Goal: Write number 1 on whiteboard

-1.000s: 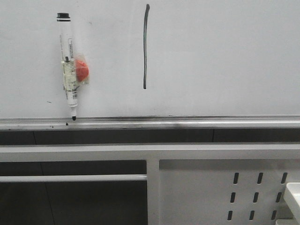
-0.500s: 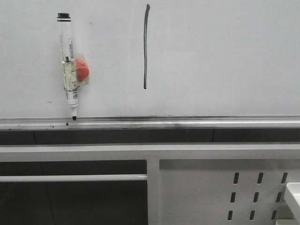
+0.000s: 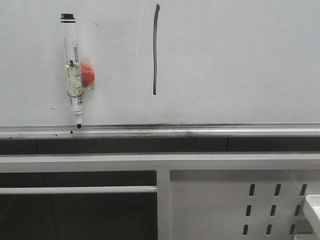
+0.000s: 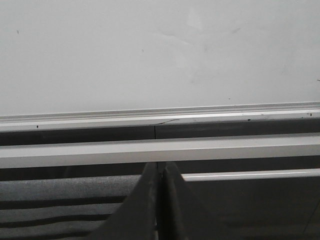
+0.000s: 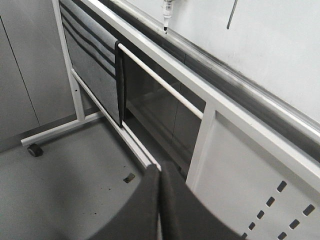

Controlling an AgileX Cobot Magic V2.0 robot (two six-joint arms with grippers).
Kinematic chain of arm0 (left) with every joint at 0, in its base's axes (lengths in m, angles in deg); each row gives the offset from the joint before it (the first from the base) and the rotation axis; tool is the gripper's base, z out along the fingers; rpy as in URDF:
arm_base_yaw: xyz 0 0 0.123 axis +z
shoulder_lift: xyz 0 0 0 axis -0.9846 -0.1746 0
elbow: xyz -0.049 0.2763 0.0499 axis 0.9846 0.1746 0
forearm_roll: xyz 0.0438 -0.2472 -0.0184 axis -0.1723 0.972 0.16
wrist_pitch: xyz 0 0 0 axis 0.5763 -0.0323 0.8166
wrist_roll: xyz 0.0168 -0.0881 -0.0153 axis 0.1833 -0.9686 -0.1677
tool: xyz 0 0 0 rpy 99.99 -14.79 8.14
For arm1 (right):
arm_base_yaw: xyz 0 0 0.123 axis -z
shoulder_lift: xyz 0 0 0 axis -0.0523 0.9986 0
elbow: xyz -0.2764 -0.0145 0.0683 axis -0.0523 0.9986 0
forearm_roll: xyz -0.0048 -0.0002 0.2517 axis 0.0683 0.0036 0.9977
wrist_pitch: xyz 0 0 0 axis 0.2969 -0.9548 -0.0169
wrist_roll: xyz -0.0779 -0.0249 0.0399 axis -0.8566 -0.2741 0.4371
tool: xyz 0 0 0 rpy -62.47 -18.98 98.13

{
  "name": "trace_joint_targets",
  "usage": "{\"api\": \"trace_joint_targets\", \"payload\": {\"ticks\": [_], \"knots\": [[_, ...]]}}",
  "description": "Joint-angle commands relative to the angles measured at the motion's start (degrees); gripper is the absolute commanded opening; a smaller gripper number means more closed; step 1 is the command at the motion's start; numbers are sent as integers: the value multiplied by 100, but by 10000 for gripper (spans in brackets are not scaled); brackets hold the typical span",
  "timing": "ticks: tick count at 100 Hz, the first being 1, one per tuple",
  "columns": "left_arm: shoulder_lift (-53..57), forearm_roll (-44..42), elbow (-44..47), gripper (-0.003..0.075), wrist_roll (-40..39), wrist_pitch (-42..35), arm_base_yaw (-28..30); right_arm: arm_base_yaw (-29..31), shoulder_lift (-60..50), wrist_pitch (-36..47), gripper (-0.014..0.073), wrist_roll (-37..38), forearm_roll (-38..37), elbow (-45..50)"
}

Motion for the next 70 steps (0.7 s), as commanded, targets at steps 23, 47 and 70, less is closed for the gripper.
{"api": "trace_joint_targets", "payload": {"ticks": [23,47,70], "knots": [[116,69,198,-20,1,-292,22,49,28,621,-56,7,41,-3],[116,69,198,-20,1,-302,22,428,-2,1933,-56,7,-52,832],[116,69,198,-20,1,-302,22,1829,-141,2039,-56,316,-90,901]]}}
